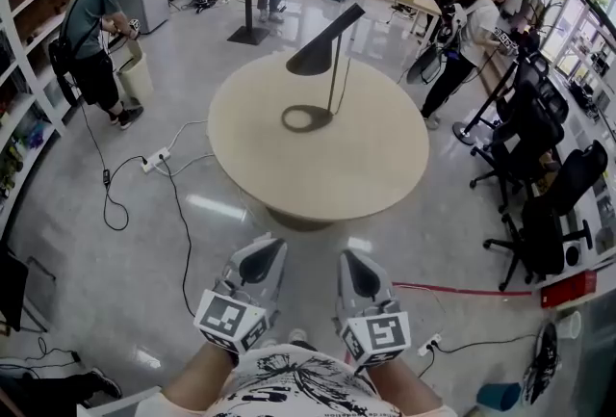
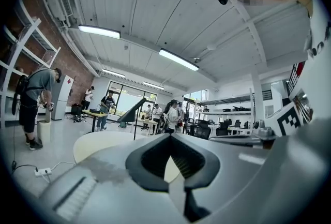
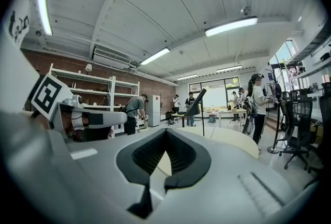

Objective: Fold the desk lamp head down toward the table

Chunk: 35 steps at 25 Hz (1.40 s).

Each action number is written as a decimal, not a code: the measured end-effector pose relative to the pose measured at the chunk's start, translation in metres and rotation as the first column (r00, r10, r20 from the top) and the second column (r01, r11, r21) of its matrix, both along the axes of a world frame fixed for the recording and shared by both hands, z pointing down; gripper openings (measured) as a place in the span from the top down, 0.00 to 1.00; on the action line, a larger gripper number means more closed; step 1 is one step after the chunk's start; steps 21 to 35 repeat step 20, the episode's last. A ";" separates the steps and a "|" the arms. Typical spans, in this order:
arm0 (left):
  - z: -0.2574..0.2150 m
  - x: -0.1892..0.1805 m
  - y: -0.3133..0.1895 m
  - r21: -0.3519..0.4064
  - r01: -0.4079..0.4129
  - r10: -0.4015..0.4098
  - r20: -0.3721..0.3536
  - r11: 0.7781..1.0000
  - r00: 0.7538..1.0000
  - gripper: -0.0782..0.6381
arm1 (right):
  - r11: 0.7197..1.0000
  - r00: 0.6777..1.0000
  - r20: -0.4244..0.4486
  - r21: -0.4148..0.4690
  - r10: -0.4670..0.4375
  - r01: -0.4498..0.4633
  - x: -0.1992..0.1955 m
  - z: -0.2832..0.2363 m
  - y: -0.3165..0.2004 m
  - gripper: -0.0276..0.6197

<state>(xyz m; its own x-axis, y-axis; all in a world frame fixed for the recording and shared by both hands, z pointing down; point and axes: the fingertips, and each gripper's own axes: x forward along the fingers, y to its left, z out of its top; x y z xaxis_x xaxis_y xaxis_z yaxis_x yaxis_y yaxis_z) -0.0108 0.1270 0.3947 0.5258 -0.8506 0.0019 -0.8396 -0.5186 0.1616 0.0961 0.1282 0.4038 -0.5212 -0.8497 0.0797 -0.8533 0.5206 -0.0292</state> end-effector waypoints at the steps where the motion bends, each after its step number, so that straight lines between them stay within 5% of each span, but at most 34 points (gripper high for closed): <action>1: -0.001 0.000 0.001 0.000 0.001 -0.001 -0.002 1.000 1.000 0.89 | 1.000 1.000 -0.004 0.000 -0.002 0.002 0.000 0.000 0.001 0.95; 35: 0.008 0.000 0.002 -0.003 -0.018 0.018 0.019 1.000 1.000 0.89 | 1.000 0.998 -0.059 0.026 0.000 0.002 -0.007 0.004 0.002 0.94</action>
